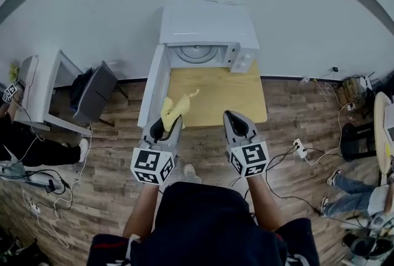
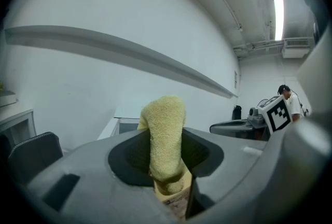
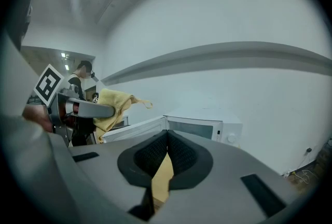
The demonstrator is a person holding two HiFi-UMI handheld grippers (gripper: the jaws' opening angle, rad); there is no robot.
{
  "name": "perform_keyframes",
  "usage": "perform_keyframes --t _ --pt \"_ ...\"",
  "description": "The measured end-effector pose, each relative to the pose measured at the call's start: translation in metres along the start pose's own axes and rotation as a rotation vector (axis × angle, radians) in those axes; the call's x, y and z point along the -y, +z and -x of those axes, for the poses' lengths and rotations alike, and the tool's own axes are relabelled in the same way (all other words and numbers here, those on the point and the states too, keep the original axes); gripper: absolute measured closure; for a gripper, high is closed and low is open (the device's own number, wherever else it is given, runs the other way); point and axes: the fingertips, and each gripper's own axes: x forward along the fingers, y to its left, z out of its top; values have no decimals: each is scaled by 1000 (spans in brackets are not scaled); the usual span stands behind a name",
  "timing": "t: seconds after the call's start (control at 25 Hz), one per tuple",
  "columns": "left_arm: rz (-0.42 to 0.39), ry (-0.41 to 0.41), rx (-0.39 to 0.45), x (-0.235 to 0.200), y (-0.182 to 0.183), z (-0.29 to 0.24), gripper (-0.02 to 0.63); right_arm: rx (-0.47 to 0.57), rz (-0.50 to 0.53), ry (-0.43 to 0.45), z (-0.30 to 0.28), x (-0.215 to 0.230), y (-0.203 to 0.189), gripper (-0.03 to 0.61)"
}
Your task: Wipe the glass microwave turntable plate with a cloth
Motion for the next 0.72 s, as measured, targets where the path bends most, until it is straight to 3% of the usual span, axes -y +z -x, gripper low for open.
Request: perform_keyframes --t 0.32,0.72 --pt "17 -33 -44 -22 -13 -22 480 -47 -13 -32 -29 6 -14 568" --pt "12 -34 -68 -24 -23 -41 481 -77 -15 -7 -52 19 -27 568"
